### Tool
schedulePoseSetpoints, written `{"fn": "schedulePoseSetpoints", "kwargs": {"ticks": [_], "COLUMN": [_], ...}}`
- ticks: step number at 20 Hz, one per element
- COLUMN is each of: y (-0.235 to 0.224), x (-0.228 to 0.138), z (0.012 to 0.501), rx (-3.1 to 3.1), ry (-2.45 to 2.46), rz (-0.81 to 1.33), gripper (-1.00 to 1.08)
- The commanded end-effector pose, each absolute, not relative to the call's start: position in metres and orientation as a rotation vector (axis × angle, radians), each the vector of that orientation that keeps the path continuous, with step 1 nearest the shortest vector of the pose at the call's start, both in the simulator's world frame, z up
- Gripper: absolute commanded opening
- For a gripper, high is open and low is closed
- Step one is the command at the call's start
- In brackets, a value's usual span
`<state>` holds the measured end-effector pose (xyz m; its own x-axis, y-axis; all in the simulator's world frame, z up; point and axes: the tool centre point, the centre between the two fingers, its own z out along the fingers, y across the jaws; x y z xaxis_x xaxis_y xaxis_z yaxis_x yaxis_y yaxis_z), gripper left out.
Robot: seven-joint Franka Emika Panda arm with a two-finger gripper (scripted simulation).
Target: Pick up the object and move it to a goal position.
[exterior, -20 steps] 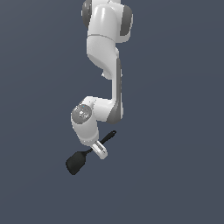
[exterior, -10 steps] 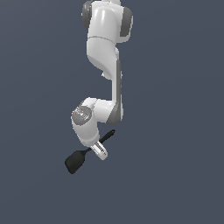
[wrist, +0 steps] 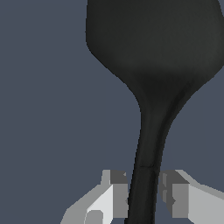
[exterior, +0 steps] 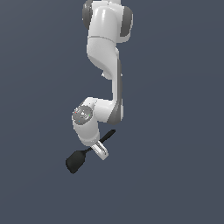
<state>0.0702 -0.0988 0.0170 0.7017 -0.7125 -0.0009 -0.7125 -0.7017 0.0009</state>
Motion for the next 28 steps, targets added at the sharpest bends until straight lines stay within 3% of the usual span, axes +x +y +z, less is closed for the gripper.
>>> {"fn": "schedulePoseSetpoints", "kwargs": {"ticks": [1,12,28], "y": [-0.094,-0.033,0.147], "x": [0.069,0.042,-0.034], "z": [0.018,0.03,0.065], "rx": [2.899,2.899,2.9], "ry": [-1.212,-1.212,-1.211], "rz": [0.0,0.0,-0.001], "gripper": [-1.0,-1.0,-1.0]}}
